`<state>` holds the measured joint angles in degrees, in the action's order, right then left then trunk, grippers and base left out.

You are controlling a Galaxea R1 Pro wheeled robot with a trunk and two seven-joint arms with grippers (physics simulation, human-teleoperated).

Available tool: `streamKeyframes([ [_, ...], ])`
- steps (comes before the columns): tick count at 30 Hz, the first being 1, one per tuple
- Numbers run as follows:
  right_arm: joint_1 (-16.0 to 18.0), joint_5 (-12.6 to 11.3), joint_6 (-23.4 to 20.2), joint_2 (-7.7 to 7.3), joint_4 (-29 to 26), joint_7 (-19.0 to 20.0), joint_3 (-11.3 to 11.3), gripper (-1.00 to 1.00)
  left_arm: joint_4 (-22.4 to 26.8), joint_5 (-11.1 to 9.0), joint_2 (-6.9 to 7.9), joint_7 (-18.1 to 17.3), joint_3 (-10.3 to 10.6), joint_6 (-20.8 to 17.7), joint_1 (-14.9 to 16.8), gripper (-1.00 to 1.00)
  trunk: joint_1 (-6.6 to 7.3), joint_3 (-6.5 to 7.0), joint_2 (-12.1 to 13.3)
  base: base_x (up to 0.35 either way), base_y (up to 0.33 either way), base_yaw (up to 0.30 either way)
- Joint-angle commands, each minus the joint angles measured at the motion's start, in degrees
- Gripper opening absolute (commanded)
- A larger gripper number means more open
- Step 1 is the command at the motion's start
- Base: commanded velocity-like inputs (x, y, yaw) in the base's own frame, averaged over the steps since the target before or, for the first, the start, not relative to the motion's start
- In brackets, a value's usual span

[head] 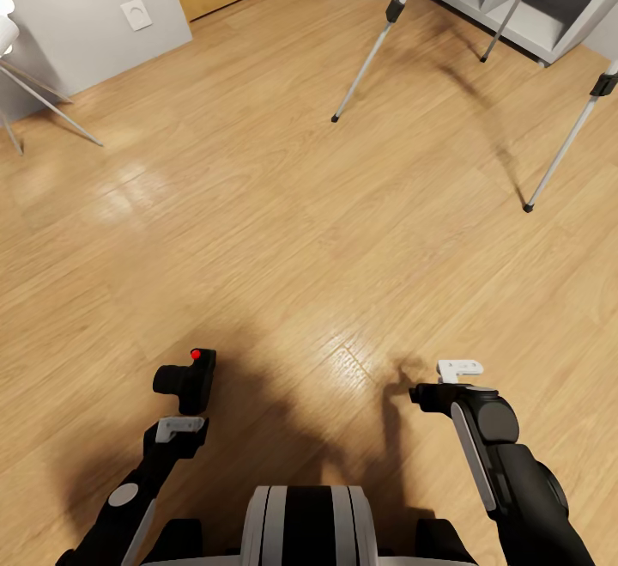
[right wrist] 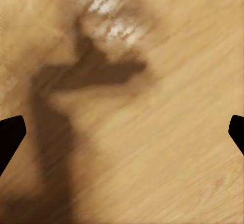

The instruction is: Attach the digital camera to the camera tripod in the bedroom.

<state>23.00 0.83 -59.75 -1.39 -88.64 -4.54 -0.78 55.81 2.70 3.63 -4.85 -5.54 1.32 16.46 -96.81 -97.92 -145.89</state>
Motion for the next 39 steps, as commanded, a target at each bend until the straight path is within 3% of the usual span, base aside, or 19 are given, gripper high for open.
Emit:
streamKeyframes([
  [1, 0.02, 0.05, -0.25, -0.02, -0.04, -0.12, 0.05, 1.0, 0.0, 0.28, -0.03, -0.34, -0.17, 0.15, 0.03, 1.0, 0.01, -0.03, -0.01, 0.0, 0.0, 0.0],
  [14, 0.02, 0.05, -0.25, -0.01, -0.04, -0.19, 0.07, 1.0, -1.95, 0.11, -0.03, -0.15, -0.23, 0.32, 3.07, 1.0, 0.01, -0.03, -0.01, 0.0, 0.0, 0.0],
  [18, 0.02, 0.05, -0.25, -0.01, -0.04, -0.19, 0.07, 1.0, -3.53, 0.19, -0.08, 1.57, -0.25, 0.39, 3.95, 1.0, 0.01, -0.03, -0.01, 0.0, 0.0, 0.0],
  [22, 0.02, 0.05, -0.25, -0.01, -0.04, -0.18, 0.07, 1.0, -4.1, 0.41, -0.11, 2.97, -0.26, 0.51, 4.15, 1.0, 0.01, -0.03, -0.01, 0.0, 0.0, 0.0],
  [39, 0.02, 0.0, -0.25, -0.01, -0.04, -0.21, 0.12, 1.0, -4.18, 0.46, -0.42, 3.26, -0.21, 0.53, 5.05, 1.0, 0.01, -0.03, -0.01, 0.0, 0.0, 0.0],
])
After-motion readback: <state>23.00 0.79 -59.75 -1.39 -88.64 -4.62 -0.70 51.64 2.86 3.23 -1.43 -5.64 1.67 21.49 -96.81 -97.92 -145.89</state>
